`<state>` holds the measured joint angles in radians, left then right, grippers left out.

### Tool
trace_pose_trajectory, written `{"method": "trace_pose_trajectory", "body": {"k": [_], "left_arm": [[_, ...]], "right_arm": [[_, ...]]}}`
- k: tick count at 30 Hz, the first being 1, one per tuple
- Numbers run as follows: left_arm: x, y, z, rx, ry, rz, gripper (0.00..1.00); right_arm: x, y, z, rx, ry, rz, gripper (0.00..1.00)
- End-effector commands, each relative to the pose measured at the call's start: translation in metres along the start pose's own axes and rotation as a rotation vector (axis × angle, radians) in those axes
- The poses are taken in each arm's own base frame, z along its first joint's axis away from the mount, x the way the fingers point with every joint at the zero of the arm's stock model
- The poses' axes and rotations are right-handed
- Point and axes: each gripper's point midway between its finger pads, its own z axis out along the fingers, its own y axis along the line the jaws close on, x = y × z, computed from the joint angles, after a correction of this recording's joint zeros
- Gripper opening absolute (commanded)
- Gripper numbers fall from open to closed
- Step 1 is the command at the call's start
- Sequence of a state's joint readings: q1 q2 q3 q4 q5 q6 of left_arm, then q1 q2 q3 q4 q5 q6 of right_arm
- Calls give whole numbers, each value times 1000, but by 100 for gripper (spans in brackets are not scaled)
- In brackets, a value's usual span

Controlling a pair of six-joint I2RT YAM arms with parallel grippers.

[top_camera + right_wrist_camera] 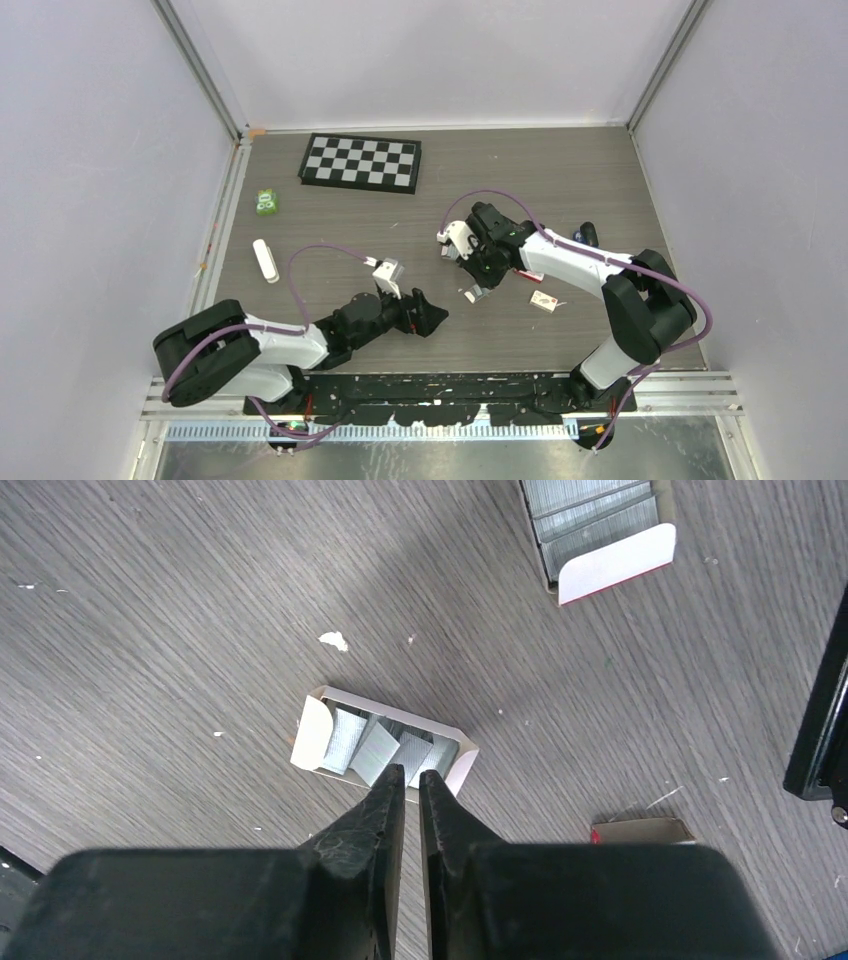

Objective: Unload the staples from the stapler
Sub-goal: Adjust the staple in the staple box.

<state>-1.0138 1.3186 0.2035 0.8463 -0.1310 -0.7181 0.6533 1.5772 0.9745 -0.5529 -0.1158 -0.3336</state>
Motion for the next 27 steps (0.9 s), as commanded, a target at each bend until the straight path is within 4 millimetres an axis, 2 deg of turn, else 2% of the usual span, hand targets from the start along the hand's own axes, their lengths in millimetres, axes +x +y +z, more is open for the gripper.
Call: {"method": "trace_pose_trajectory", "body": {"k": [1, 13, 20, 27], "left_arm": [[-14, -1, -3, -7, -44, 27, 92], [-28, -5, -11, -16, -70, 55, 93], [-19, 2, -14, -20, -62, 33, 92], [-18, -1, -11, -13, -55, 37, 92]], "right_arm": [[-21, -12, -10, 54, -64, 5, 16], [-18, -6, -1, 20, -42, 17, 13], [-13, -3, 4, -3, -15, 15, 13], [-12, 3, 4, -27, -14, 0, 13]]}}
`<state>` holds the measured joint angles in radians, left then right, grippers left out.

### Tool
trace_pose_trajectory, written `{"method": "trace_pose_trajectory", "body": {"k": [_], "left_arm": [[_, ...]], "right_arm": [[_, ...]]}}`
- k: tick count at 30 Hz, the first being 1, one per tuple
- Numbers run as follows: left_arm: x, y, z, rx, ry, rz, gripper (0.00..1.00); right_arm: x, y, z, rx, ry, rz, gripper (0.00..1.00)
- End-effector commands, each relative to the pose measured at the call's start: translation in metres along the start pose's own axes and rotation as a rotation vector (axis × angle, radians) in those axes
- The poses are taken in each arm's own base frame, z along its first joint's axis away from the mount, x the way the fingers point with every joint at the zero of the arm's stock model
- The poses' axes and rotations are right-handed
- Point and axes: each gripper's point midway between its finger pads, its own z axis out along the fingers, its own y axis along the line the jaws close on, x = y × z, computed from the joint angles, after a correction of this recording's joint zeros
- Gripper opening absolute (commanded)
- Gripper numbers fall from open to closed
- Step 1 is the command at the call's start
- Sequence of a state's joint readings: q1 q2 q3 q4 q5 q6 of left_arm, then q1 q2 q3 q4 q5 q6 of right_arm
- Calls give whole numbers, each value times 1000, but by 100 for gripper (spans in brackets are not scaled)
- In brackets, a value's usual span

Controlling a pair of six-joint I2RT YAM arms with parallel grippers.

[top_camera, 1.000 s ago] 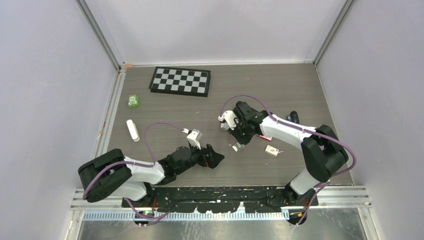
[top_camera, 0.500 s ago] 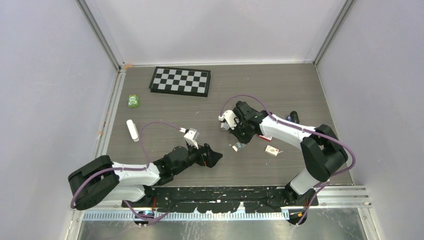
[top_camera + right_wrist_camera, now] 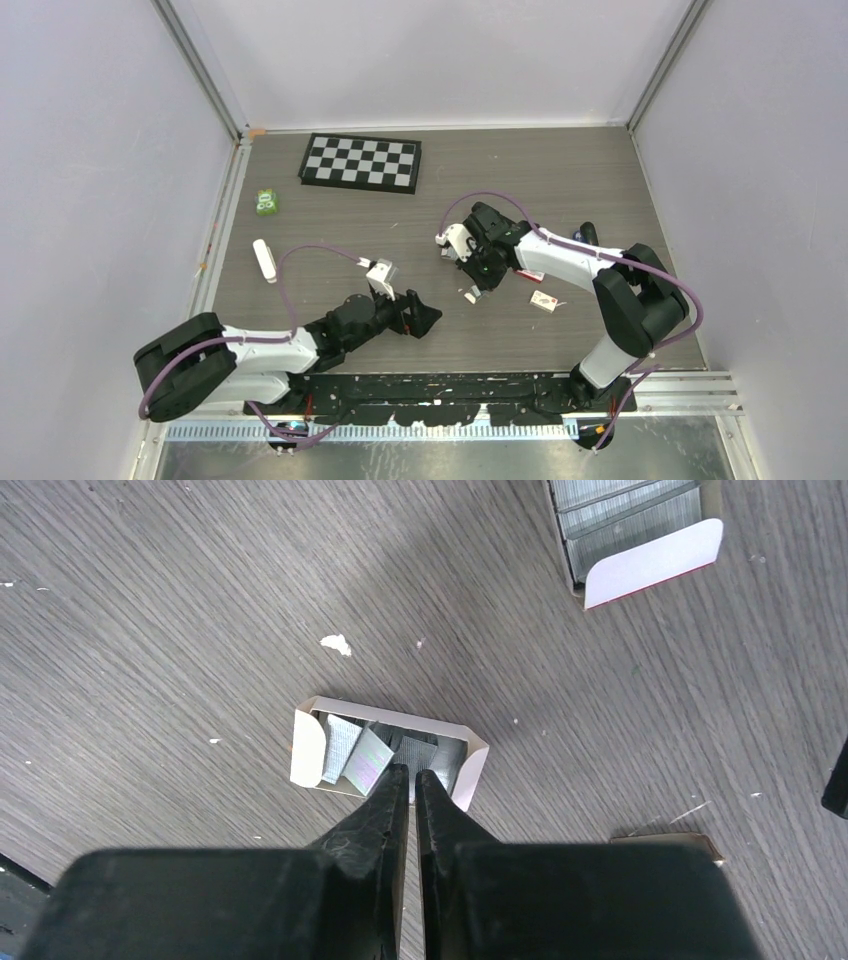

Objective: Unload the staples from the stapler
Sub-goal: Adjust the staple in the staple box.

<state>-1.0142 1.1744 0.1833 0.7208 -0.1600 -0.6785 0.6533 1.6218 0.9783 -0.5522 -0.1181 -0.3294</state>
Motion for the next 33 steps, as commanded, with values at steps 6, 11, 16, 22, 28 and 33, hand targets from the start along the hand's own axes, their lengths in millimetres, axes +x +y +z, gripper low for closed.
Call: {"method": "trace_pose_trajectory", "body": {"k": [6, 11, 16, 22, 28, 33], "left_arm": [[-3, -4, 9, 18, -21, -11, 92], [0, -7, 14, 30, -7, -4, 92], [-3, -9, 16, 35, -8, 3, 92], [-4, -12, 21, 33, 1, 4, 91], [-5, -16, 35, 26, 15, 6, 88], [-12, -11, 50, -10, 7, -10, 72]], "right_arm": [[-21, 7, -8, -27, -58, -25, 13], [-22, 4, -10, -11, -60, -24, 13], [-29, -5, -21, 36, -97, -21, 13], [-34, -9, -36, 31, -148, 4, 14], [-31, -15, -35, -72, -174, 152, 17], [-29, -27, -31, -49, -181, 208, 17]]}}
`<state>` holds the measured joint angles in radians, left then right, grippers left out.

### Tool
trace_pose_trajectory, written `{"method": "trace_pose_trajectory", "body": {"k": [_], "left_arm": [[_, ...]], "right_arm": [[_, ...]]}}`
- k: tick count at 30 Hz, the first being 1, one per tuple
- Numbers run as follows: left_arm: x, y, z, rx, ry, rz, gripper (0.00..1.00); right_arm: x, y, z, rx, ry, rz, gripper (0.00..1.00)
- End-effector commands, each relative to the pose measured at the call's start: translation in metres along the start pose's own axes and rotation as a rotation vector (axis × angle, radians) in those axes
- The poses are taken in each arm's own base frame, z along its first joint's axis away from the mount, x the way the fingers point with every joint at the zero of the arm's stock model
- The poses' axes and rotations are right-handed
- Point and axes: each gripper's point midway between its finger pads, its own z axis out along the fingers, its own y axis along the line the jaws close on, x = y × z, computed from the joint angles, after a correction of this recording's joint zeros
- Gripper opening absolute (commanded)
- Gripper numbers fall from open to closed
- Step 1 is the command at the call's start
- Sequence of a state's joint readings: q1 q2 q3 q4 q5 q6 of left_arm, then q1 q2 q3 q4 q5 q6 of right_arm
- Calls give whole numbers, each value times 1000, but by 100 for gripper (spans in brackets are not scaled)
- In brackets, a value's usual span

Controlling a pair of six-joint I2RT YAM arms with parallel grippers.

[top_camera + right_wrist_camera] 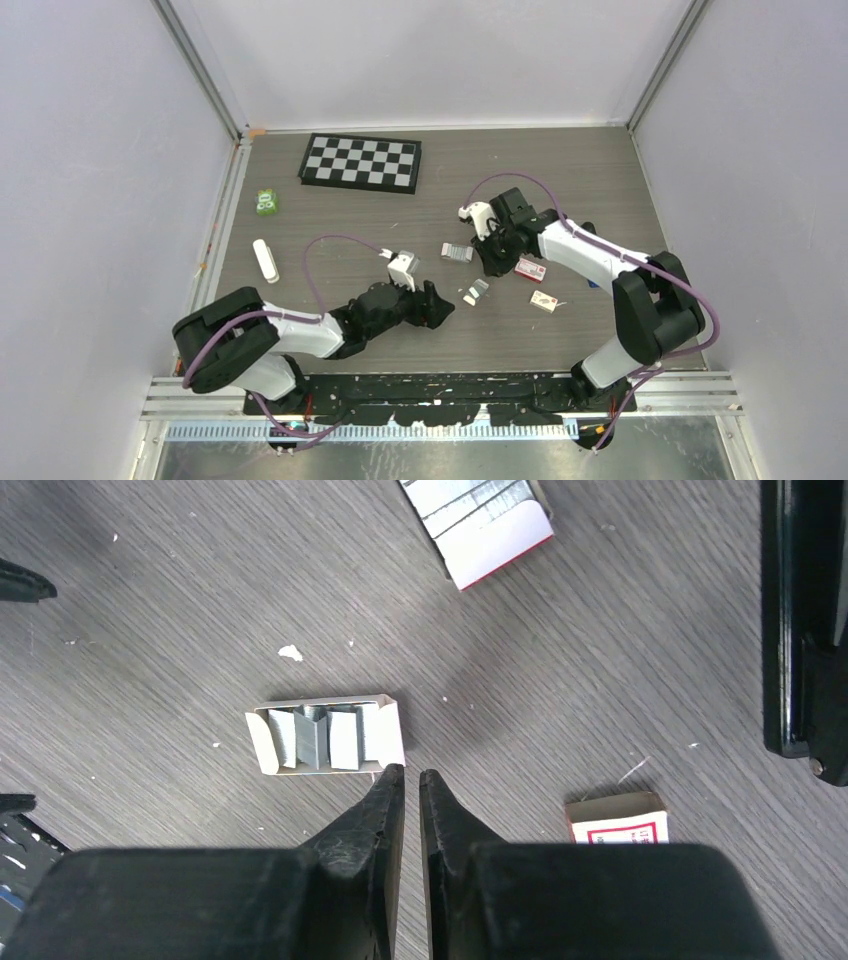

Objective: Unload the staples from the stapler
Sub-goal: Adjust the staple in the staple box.

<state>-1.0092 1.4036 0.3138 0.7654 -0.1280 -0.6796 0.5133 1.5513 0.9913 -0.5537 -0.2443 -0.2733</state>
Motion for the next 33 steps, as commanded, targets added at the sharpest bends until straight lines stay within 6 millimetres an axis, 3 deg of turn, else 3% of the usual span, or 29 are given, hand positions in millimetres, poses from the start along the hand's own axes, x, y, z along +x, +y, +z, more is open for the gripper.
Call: {"method": "trace_pose_trajectory", "body": {"k": [1, 3, 12, 33], "left_arm": [[-24, -2, 16, -19, -54, -17, 66], [-28, 5, 22, -66, -51, -18, 54], [-33, 13, 52, -156, 5, 38, 36], [-23, 16, 88, -162, 56, 71, 29]], "right_arm": [[-18, -1, -3, -9, -59, 42, 17], [-16, -4, -1, -2, -50, 49, 17], [-10, -9, 3, 10, -18, 62, 17], [4, -11, 20, 4, 60, 95, 16]]}}
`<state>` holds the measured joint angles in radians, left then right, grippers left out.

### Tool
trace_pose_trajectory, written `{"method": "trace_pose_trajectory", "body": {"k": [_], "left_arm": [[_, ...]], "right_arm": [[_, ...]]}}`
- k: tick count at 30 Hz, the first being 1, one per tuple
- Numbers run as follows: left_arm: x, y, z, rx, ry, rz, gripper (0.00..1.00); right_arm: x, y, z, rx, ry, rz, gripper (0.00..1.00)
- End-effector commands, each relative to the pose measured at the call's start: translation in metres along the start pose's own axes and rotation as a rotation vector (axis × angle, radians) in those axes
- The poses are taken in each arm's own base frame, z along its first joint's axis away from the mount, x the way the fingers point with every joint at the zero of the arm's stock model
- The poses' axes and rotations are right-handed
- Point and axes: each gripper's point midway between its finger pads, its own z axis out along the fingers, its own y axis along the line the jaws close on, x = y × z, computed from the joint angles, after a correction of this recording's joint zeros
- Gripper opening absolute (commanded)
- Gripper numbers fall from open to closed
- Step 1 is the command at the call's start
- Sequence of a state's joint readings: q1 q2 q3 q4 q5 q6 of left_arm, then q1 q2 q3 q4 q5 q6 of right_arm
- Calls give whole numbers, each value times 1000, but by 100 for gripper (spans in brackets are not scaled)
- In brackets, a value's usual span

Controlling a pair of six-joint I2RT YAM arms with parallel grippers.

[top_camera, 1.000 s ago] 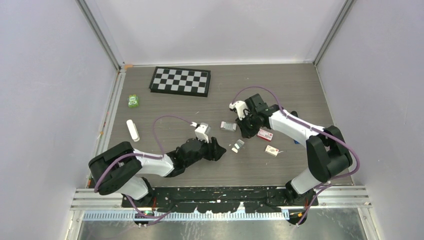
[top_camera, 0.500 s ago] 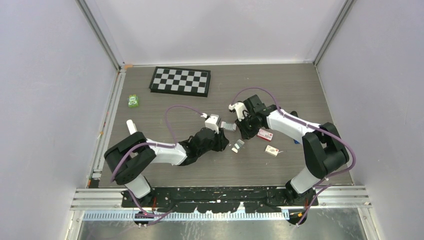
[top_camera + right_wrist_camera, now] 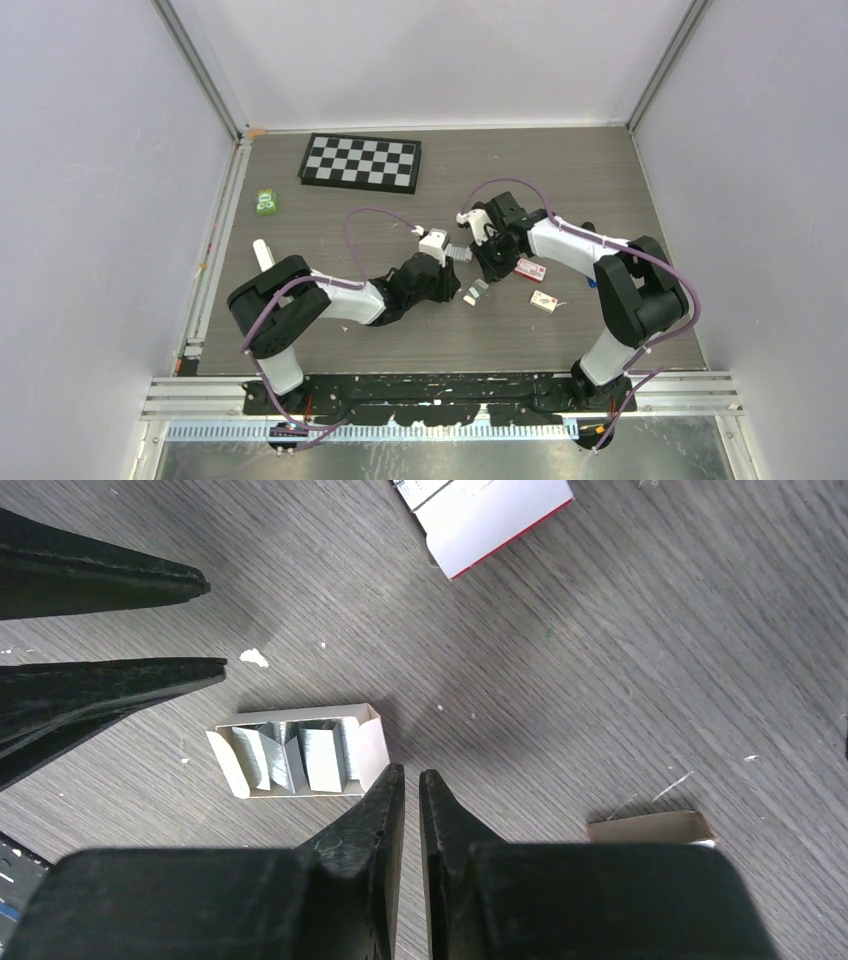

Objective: Unload the staples from the stapler
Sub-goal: Adjust the staple in the staple box.

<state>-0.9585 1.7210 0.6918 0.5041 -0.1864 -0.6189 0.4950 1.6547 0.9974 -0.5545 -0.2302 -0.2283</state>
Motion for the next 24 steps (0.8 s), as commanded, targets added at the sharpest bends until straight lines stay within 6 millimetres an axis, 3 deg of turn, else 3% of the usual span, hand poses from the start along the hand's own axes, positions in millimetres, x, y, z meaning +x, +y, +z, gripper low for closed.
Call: {"method": "trace_pose_trajectory", "body": {"k": [1, 16, 24], "left_arm": [[-19, -12, 8, 43, -52, -4, 29], [-18, -23, 14, 93, -47, -23, 30], [-19, -19, 16, 75, -56, -19, 31]], "right_arm": [[-16, -2, -4, 1, -32, 11, 16], [-12, 1, 0, -20, -7, 18, 16], [-10, 1, 1, -24, 1, 18, 16]]}}
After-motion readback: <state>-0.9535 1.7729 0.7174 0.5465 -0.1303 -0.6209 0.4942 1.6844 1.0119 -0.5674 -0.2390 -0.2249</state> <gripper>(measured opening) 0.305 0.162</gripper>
